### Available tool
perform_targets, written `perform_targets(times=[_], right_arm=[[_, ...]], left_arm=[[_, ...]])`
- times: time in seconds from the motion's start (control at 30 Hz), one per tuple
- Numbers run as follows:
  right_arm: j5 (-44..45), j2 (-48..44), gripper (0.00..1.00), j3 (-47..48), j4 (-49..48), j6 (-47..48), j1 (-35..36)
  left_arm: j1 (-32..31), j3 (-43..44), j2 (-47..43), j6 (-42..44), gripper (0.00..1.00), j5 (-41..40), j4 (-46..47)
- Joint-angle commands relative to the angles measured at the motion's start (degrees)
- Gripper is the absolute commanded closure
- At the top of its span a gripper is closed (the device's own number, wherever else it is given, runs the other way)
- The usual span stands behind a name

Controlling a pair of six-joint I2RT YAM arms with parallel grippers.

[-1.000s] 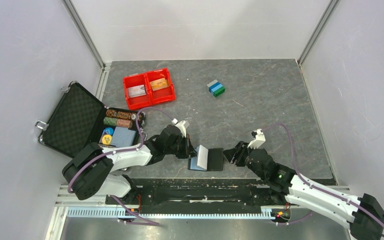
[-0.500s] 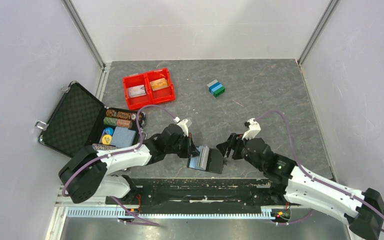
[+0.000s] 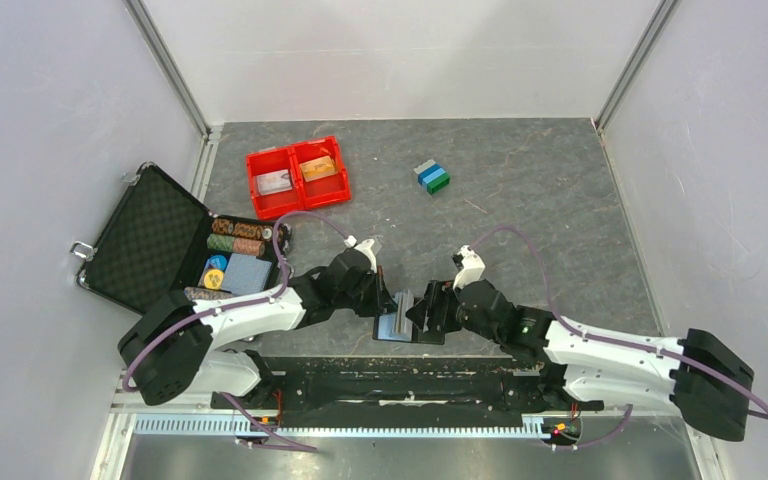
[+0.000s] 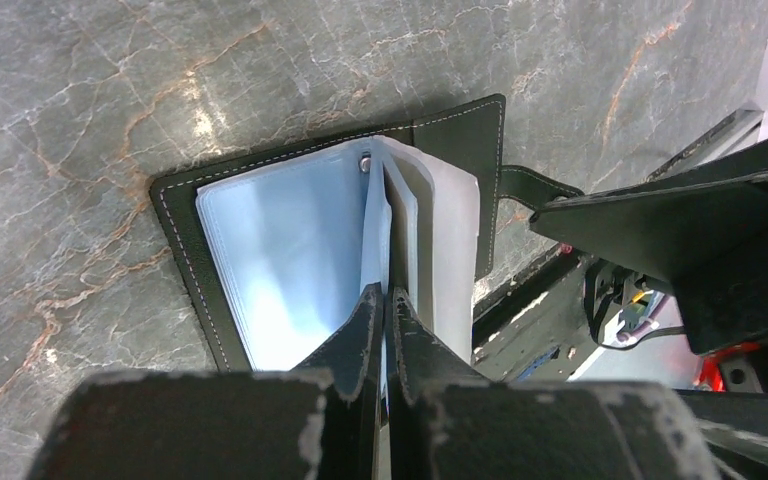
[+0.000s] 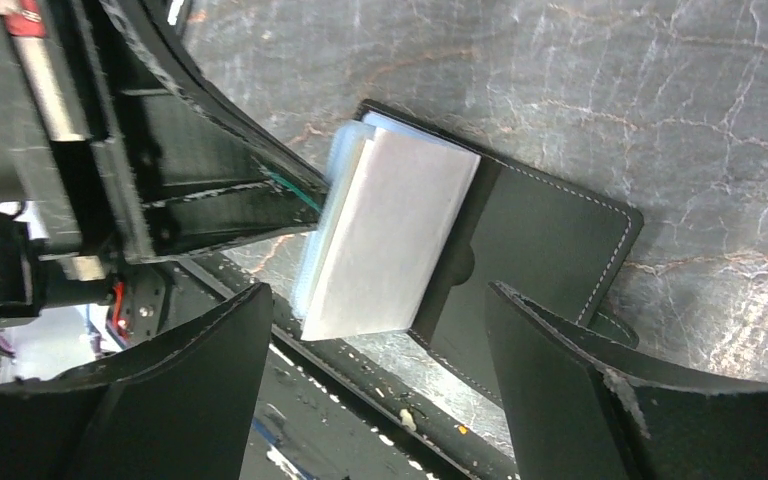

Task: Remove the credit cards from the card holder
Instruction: Remove the credit card from the card holder.

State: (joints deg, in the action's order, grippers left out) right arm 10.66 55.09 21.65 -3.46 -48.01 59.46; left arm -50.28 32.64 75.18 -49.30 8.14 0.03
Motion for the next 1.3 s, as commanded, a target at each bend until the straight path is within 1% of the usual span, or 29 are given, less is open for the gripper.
perform_targets(times=[0.0,0.13,0.23,0.47,0.7,0.8,0.87,1.1,1.27], right_arm=[[3.8,3.5,0.18,3.2,-1.7,-2.6,1.3],[4.1,6.6,0.13,4.6,-2.4,-3.0,2.4],[4.6,8.9,0.12,5.7,-2.6,-3.0,3.4],[7.6,14.0,0.12,7.8,-1.2,-3.4,4.5],[9.7,17.7,0.15,8.6,0.7,-4.2,4.7],[11.5,17.3,0.16,8.2,2.2,-4.6,4.7],[12.8,16.2,0.17,7.7,3.3,-4.5,4.7],[16.2,11.3,0.2,4.2,7.1,-4.8,4.7],[19.7,7.6,0.21,2.2,11.5,-5.3,4.7]], left_arm=[[-0.4,2.0,-1.2,-3.9,0.98,-1.5,0.3],[-0.5,1.8,-1.8,-4.4,0.98,-1.7,0.3],[-0.6,1.7,-2.0,-4.7,0.98,-1.7,0.3],[-0.6,1.6,-2.2,-4.9,0.98,-1.7,0.3],[-0.6,1.4,-2.6,-4.9,0.98,-1.7,0.3],[-0.6,1.2,-2.6,-4.7,0.98,-2.2,0.3],[-0.7,1.0,-2.6,-4.4,0.98,-2.9,-1.3],[-0.6,1.2,-1.8,-2.2,0.98,-5.7,-3.8],[-0.6,1.2,-1.5,-1.1,0.98,-6.6,-4.6]])
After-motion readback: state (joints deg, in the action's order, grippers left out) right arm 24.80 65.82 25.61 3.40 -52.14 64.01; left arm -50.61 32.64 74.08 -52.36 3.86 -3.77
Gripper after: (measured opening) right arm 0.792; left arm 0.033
